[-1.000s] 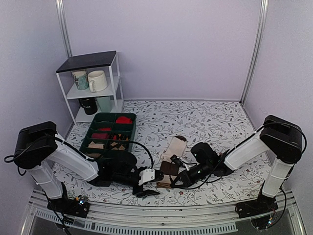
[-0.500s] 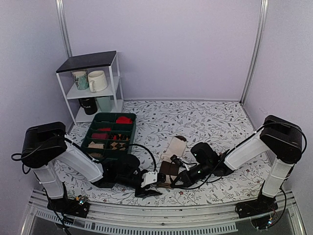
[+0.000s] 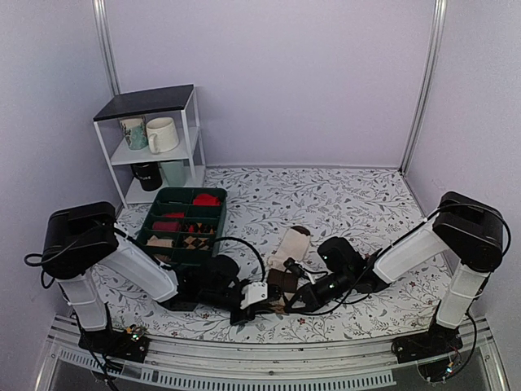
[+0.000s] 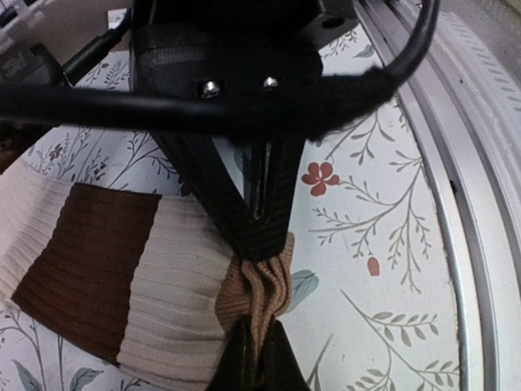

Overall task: Roll the socks
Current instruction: Pass from the right arm to the left, then roll the sock at the center of the board.

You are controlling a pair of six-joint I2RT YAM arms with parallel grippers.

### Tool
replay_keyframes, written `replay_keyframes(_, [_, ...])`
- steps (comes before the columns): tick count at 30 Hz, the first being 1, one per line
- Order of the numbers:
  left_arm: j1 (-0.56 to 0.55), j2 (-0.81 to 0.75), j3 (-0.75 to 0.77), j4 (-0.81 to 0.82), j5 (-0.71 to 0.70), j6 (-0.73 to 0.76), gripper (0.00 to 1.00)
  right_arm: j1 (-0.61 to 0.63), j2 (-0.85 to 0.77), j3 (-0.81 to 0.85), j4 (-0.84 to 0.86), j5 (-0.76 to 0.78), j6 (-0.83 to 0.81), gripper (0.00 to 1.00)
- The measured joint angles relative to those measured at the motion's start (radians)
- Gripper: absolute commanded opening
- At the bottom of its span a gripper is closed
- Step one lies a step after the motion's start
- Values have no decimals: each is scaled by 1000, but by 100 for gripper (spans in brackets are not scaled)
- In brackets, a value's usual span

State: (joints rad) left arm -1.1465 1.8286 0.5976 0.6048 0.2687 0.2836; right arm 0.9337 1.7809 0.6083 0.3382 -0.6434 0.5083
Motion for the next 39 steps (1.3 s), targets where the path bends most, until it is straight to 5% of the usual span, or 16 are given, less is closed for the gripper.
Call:
replay_keyframes(7, [5, 10, 22, -29, 60, -101, 0, 2, -66, -14, -46, 31, -19, 31])
replay_keyframes(14, [29, 30, 26, -23, 168, -272, 0, 27, -286, -181, 7, 231, -123, 52])
replay_keyframes(19, [50, 52, 41, -25, 248, -358, 0, 140, -339, -288, 192, 359, -264, 54])
replay_keyframes(28, [55, 78, 66, -34, 319, -424, 0, 264, -202, -242, 321, 466, -447, 53])
replay_keyframes(39, [61, 104, 68, -13, 356, -443, 0, 267, -132, -233, 343, 470, -459, 36])
